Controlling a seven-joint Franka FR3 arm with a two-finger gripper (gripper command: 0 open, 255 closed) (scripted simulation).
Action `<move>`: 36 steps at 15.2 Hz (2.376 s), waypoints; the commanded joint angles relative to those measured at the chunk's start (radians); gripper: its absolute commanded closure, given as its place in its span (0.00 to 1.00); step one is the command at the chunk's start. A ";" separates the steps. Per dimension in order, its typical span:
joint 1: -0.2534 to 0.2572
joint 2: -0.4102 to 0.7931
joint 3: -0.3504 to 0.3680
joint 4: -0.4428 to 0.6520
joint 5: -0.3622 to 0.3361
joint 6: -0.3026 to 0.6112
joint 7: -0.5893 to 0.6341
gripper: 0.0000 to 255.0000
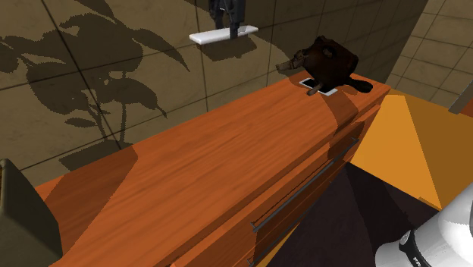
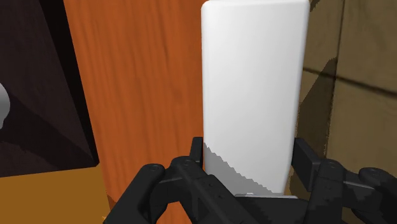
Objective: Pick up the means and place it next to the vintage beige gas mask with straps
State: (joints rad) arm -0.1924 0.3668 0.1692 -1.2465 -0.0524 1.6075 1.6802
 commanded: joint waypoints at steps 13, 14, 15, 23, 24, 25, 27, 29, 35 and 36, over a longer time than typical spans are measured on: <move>-0.204 0.014 -0.089 0.021 0.030 -0.004 -0.289 1.00; -0.204 0.011 -0.089 0.001 0.030 0.012 -0.289 1.00; -0.205 0.007 -0.089 -0.018 0.031 0.027 -0.289 1.00; -0.207 -0.008 -0.089 -0.148 0.032 0.142 -0.289 1.00; -0.208 -0.008 -0.089 -0.162 0.032 0.156 -0.290 1.00; -0.208 -0.009 -0.089 -0.176 0.032 0.169 -0.289 1.00; -0.208 -0.008 -0.090 -0.202 0.031 0.196 -0.289 1.00; -0.209 -0.007 -0.090 -0.227 0.031 0.222 -0.289 1.00; -0.209 0.003 -0.090 -0.293 0.030 0.298 -0.289 1.00; -0.209 0.006 -0.090 -0.303 0.030 0.311 -0.289 1.00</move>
State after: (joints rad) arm -0.4015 0.3698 0.0788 -1.5380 -0.0221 1.9034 1.3912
